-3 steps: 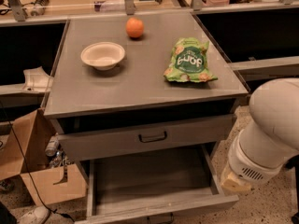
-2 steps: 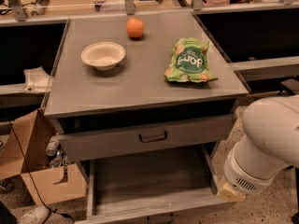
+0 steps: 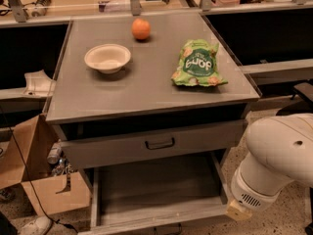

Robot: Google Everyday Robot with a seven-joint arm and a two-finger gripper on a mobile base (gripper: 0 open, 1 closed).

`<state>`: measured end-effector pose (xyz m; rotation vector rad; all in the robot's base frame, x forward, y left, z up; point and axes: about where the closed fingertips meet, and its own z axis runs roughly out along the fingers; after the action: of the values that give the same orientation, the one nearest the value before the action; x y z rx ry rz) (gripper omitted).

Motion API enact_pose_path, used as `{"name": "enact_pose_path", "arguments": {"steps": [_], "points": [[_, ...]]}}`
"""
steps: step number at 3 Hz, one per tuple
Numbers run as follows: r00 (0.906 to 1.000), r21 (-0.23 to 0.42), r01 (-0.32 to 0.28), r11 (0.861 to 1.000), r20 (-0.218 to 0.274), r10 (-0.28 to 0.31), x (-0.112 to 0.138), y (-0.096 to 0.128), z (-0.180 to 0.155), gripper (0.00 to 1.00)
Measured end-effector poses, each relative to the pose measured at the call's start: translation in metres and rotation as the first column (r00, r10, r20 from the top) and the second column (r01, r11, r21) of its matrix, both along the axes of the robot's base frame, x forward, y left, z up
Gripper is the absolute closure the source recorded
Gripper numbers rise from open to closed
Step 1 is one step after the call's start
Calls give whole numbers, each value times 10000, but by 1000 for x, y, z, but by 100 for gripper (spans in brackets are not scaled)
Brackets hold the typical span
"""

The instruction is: Close middle drawer

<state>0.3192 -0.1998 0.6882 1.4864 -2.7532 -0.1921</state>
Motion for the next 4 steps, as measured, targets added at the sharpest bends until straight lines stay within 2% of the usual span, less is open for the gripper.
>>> {"name": "enact_pose_path", "arguments": {"steps": [1, 2, 3, 4], "points": [[9999, 264, 109, 9996, -85, -106, -7, -2, -7, 100], [9975, 474, 393, 9981, -610, -364, -19, -4, -49, 100], [9929, 460, 818, 9956, -904, -774, -23, -7, -90, 100], [9864, -130, 1410, 9899, -838, -1416, -21, -5, -121, 100]]}}
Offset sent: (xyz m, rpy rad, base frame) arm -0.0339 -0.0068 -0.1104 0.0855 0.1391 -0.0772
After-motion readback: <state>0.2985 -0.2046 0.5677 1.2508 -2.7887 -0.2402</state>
